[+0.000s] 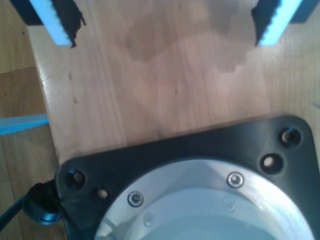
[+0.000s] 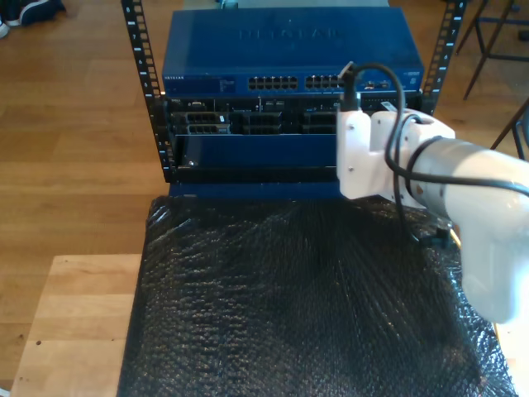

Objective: Grab the cable and plug it in

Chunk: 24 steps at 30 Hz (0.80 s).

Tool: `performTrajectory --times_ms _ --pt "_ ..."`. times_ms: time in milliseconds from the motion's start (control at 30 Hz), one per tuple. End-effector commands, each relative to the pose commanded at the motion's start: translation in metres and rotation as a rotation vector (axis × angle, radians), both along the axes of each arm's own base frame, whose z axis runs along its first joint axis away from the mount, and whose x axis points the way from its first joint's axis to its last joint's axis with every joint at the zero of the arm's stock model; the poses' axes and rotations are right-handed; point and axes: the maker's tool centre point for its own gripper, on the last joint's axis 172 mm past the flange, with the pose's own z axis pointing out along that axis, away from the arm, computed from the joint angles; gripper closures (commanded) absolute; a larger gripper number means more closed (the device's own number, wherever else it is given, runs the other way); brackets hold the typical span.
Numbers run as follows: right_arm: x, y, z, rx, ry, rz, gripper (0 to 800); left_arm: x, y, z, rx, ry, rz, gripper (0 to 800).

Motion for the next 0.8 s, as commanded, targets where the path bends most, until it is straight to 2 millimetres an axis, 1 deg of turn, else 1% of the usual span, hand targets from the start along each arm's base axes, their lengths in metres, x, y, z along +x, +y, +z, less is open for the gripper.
performTrajectory --times_ms 133,200,267,333,467,600,667,800 --pt "0.001 -0.014 0.003 0.016 -0.017 -0.028 798 0.0 0.0 0.0 -0.002 0.0 0.0 0" --pt "-0.001 -0.015 0.012 0.043 -0.063 -0.022 798 0.0 0.0 0.0 -0.002 0.0 0.0 0" --pt "-0.001 -0.02 0.021 0.064 -0.105 -0.024 798 0.0 0.0 0.0 -0.002 0.0 0.0 0" --pt "-0.002 -0.027 0.019 0.076 -0.116 -0.035 798 0.0 0.0 0.0 0.0 0.0 0.0 0" --pt "-0.008 -0.028 0.014 0.084 -0.12 -0.03 799 0.0 0.0 0.0 -0.002 0.0 0.0 0" --pt "-0.011 -0.029 0.01 0.082 -0.114 -0.031 800 0.0 0.0 0.0 0.0 0.0 0.0 0" --pt "-0.011 -0.029 0.013 0.084 -0.122 -0.031 800 0.0 0.0 0.0 -0.002 0.0 0.0 0" --pt "-0.008 -0.028 0.033 0.094 -0.156 -0.034 800 0.0 -0.001 -0.001 -0.003 0.001 0.0 0"
